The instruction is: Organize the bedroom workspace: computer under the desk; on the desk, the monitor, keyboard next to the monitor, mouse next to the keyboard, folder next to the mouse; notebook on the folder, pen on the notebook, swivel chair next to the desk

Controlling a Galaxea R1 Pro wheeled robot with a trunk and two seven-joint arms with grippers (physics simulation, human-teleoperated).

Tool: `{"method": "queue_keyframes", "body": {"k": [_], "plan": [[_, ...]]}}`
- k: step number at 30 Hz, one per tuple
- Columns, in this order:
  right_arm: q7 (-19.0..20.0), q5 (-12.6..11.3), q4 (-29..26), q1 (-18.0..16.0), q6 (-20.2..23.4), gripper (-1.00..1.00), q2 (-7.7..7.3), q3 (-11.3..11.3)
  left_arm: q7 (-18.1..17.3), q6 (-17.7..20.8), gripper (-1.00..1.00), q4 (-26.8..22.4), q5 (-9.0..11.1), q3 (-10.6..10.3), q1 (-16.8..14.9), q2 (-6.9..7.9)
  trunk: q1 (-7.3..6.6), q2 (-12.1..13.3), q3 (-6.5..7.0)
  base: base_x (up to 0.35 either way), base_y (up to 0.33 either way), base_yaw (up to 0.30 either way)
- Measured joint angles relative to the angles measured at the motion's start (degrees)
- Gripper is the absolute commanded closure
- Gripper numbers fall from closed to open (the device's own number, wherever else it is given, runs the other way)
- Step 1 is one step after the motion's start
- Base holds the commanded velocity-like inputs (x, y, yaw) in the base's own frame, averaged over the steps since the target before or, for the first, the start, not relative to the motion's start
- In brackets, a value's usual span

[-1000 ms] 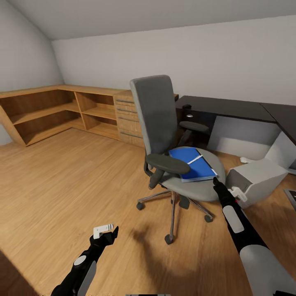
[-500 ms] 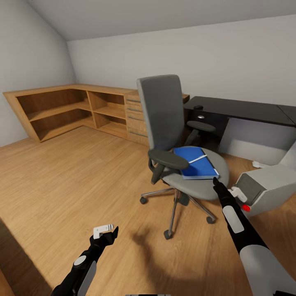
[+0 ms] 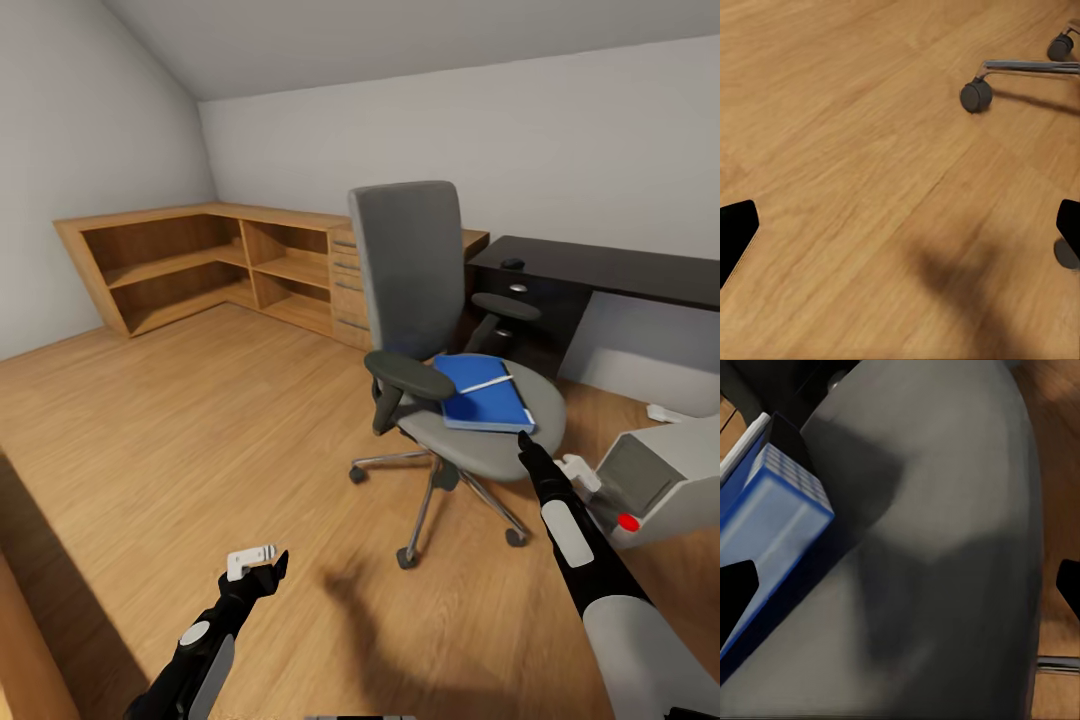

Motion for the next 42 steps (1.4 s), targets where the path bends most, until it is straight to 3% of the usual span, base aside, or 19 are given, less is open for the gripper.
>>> {"method": "queue_keyframes", "body": {"k": [13,26,42], "plan": [[0.0,0.0,0.0,0.0,0.0,-1.00,-0.08,-0.1,0.0,0.0,-1.00,0.0,0.0,0.0,0.0,0.00,0.00,0.0,0.00,0.000,0.000,0.034],[0.0,0.0,0.0,0.0,0.0,-1.00,-0.15,-0.1,0.0,0.0,-1.00,0.0,0.0,0.0,0.0,-0.01,0.00,0.0,0.00,0.000,0.000,-0.183],[0.0,0.1,0.0,0.0,0.0,-1.00,-0.17,-0.1,0.0,0.0,-1.00,0.0,0.0,0.0,0.0,0.00,-0.01,0.0,0.00,0.012,0.000,-0.024]]}}
